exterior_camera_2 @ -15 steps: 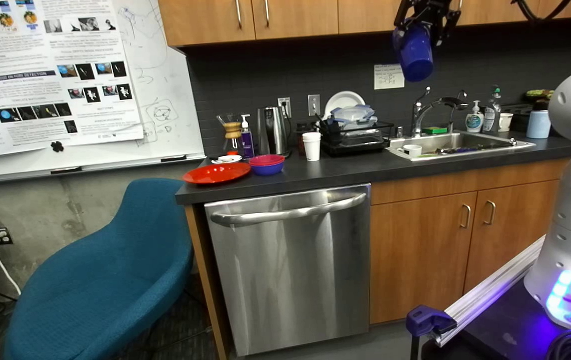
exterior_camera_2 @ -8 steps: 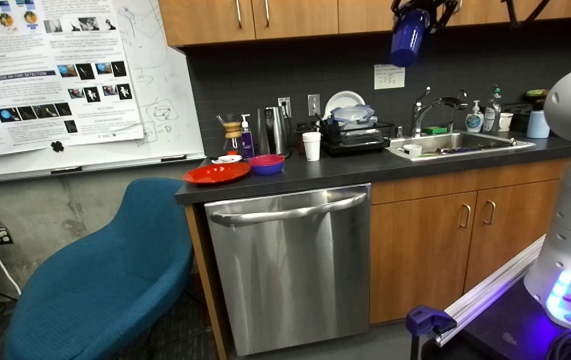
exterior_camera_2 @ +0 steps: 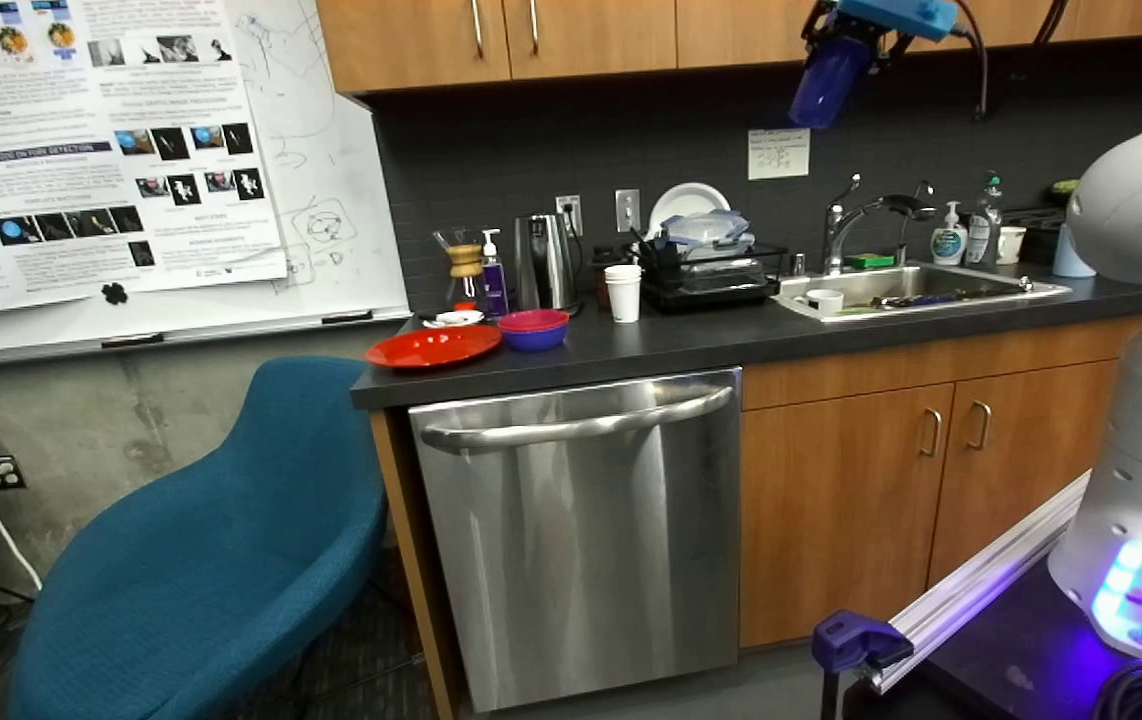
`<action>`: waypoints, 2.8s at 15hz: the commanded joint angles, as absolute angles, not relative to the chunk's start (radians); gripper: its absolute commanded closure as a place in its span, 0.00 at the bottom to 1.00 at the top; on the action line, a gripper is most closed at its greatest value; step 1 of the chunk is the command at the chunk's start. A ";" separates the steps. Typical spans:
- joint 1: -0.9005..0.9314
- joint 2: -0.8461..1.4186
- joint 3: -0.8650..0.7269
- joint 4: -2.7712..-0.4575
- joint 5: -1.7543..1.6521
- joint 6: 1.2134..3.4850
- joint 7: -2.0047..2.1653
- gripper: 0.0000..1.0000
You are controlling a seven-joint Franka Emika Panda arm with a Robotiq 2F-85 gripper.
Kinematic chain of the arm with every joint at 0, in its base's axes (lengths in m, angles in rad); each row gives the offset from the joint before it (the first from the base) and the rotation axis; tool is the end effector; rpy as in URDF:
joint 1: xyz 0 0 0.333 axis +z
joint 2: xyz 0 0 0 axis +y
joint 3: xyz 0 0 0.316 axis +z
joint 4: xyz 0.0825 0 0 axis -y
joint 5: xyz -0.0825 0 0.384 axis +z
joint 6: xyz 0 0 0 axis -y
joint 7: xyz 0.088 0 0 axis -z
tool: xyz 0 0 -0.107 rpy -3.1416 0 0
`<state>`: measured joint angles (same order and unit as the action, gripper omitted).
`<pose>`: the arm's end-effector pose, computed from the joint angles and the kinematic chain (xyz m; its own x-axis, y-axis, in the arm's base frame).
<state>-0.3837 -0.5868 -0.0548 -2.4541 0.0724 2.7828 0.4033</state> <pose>0.3804 -0.1870 0.6125 0.3043 -0.6614 0.6855 -0.6010 -0.6916 -0.4005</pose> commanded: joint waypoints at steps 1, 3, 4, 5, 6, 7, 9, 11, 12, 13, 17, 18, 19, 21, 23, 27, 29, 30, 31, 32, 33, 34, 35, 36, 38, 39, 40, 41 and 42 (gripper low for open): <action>-0.566 -0.432 0.052 -2.450 -0.028 3.045 0.519 0.40; -0.726 -0.375 0.143 -2.454 -0.154 3.159 0.638 0.40; -0.799 -0.362 0.164 -2.456 -0.255 3.195 0.713 0.40; -0.874 -0.366 0.188 -2.455 -0.338 3.208 0.772 0.40; -0.952 -0.383 0.223 -2.455 -0.403 3.204 0.823 0.40; -1.032 -0.415 0.269 -2.459 -0.450 3.185 0.872 0.40; -1.189 -0.457 0.426 -2.473 -0.460 3.143 0.940 0.40; -1.110 -0.476 0.406 -2.488 -0.421 3.086 0.934 0.40; -1.031 -0.464 0.377 -2.486 -0.388 3.046 0.913 0.40; -0.940 -0.445 0.344 -2.478 -0.354 3.001 0.871 0.40; -0.649 -0.382 0.225 -2.403 -0.136 2.735 0.705 0.40; -0.589 -0.372 0.180 -2.380 -0.097 2.661 0.674 0.40; -0.562 -0.364 0.150 -2.350 -0.087 2.593 0.672 0.40; -0.517 -0.341 0.089 -2.294 -0.098 2.487 0.683 0.40; -0.497 -0.307 0.046 -2.241 -0.136 2.425 0.723 0.40; -0.462 -0.224 -0.007 -2.165 -0.194 2.365 0.772 0.40; -0.436 -0.183 -0.024 -2.144 -0.227 2.351 0.796 0.40; -0.423 -0.165 -0.031 -2.139 -0.246 2.349 0.813 0.40; -0.408 -0.145 -0.038 -2.136 -0.263 2.346 0.827 0.40; -0.392 -0.130 -0.046 -2.136 -0.276 2.344 0.838 0.40; -0.377 -0.116 -0.055 -2.138 -0.286 2.344 0.848 0.40; -0.363 -0.098 -0.063 -2.135 -0.290 2.343 0.859 0.40; -0.351 -0.084 -0.074 -2.134 -0.294 2.347 0.870 0.40; -0.341 -0.072 -0.084 -2.135 -0.300 2.352 0.882 0.40; -0.330 -0.052 -0.104 -2.134 -0.339 2.378 0.931 0.40; -0.326 -0.043 -0.115 -2.133 -0.362 2.387 0.957 0.40; -0.324 -0.034 -0.126 -2.134 -0.397 2.400 0.991 0.40; -0.321 -0.026 -0.135 -2.133 -0.427 2.410 1.020 0.40; -0.321 -0.019 -0.145 -2.132 -0.463 2.422 1.055 0.40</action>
<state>-0.3452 -0.0480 -0.1029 -2.1556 -0.3783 2.3970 0.9630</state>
